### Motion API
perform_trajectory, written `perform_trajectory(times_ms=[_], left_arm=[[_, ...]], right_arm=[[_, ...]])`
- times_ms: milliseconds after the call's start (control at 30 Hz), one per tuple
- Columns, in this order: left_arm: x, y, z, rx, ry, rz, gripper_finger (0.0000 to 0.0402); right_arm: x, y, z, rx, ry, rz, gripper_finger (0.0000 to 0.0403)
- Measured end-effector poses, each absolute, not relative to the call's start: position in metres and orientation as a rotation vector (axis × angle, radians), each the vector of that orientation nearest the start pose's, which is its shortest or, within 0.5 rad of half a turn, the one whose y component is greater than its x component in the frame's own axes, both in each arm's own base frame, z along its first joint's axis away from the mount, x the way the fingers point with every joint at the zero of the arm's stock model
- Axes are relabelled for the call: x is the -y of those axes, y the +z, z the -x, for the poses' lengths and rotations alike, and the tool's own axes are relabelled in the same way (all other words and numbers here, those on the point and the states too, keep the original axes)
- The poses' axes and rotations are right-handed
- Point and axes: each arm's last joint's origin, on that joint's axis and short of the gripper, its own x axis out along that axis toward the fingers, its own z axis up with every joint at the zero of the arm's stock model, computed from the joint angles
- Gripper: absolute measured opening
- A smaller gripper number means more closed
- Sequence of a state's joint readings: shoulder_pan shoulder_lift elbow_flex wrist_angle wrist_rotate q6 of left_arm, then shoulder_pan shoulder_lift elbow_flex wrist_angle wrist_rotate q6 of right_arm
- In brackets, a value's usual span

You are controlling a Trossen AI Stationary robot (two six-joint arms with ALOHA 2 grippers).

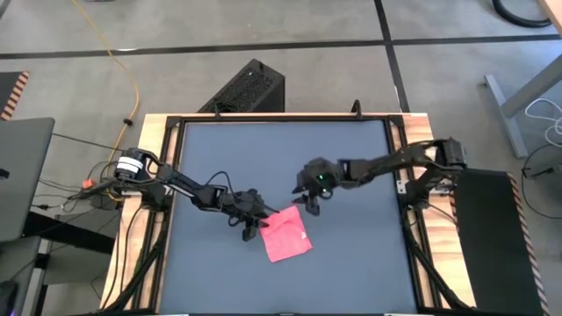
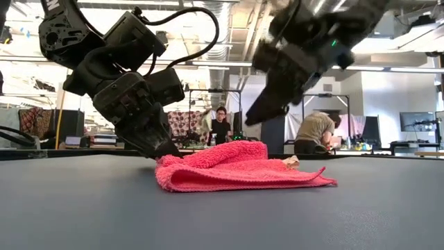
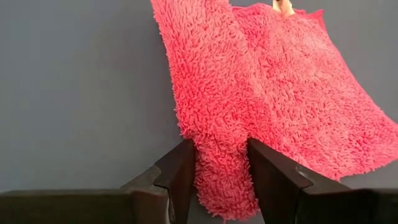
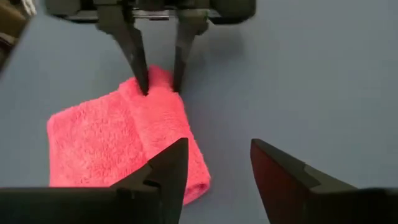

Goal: Roll towel
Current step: Roll the light red towel

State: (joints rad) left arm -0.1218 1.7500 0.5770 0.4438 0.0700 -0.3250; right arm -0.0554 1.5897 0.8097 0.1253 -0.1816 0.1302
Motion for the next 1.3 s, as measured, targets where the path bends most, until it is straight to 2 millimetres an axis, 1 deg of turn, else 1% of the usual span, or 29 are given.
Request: perform_trajectory(times_ms=[67, 133, 267, 467, 667, 900, 1067, 1200, 1300], left_arm=[[0.037, 0.096, -0.287, -0.754, -0.065, 0.286, 0.0139], [0.038, 0.096, -0.287, -0.754, -0.066, 0.283, 0.0139], [0.038, 0.096, -0.287, -0.756, -0.072, 0.271, 0.0139], [0.038, 0.096, -0.286, -0.758, -0.08, 0.25, 0.0139], [0.037, 0.095, -0.286, -0.759, -0.081, 0.25, 0.0139], [0.037, 0.095, -0.286, -0.76, -0.08, 0.253, 0.0139], [0.037, 0.095, -0.286, -0.761, -0.08, 0.253, 0.0139], [0.037, 0.095, -0.286, -0.761, -0.08, 0.252, 0.0139], [0.037, 0.095, -0.286, -0.762, -0.08, 0.252, 0.0139]], right_arm=[[0.025, 0.17, -0.321, -0.662, 0.108, -0.283, 0.0208], [0.033, 0.162, -0.325, -0.663, 0.168, -0.357, 0.0219], [0.036, 0.149, -0.33, -0.663, 0.254, -0.425, 0.0235], [0.028, 0.147, -0.333, -0.651, 0.3, -0.366, 0.0237], [0.032, 0.147, -0.333, -0.648, 0.276, -0.348, 0.0236], [0.031, 0.147, -0.332, -0.652, 0.278, -0.338, 0.0235], [0.024, 0.147, -0.333, -0.656, 0.293, -0.337, 0.0235], [0.021, 0.146, -0.334, -0.657, 0.222, -0.304, 0.0235], [0.021, 0.142, -0.338, -0.647, 0.211, -0.315, 0.0235]])
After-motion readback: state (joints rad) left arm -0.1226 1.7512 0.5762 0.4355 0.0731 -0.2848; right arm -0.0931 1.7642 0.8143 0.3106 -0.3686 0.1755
